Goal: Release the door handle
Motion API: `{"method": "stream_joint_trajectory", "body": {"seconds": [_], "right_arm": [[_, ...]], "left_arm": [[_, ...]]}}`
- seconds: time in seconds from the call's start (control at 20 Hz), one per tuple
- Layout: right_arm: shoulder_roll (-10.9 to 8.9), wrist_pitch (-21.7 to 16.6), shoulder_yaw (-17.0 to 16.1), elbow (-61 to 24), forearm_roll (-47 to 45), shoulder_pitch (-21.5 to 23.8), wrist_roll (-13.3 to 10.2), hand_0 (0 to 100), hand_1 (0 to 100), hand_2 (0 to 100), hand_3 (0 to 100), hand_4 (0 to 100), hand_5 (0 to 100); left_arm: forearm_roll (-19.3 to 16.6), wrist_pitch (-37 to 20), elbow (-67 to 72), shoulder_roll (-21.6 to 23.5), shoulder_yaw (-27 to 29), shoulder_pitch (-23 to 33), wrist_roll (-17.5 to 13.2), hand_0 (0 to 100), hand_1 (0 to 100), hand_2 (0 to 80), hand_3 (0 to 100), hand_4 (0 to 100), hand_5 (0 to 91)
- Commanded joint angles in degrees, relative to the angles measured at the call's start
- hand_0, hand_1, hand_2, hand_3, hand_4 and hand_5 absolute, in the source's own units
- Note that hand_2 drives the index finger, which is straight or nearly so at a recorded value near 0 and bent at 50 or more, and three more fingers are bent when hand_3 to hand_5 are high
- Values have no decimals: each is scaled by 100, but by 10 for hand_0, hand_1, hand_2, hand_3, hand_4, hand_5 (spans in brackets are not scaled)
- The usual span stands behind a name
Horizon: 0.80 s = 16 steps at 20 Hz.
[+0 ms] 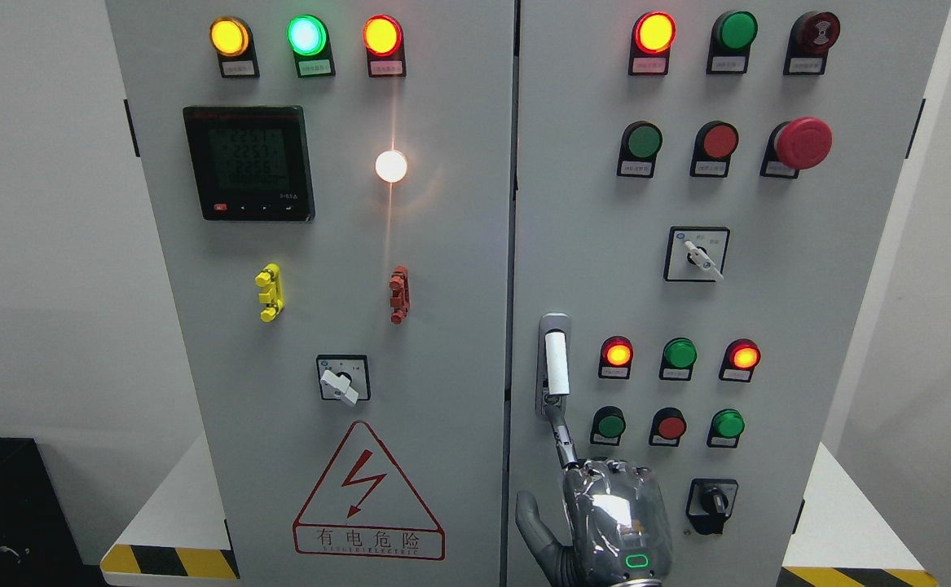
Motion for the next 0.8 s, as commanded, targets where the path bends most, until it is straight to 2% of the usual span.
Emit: {"method": "stream_joint_trajectory", "body": {"seconds": [0.0,0.75], "right_arm": [[0,3,2,-7,0,7,-12,537,280,12,937,904,922],[-9,3,10,-69,9,51,-30,536,281,21,940,907,924]], "left_arm": [[1,-5,-1,0,0,97,1,120,556,0,0,0,0],[-7,-5,-1,0,0,97,1,120,556,0,0,0,0]]}}
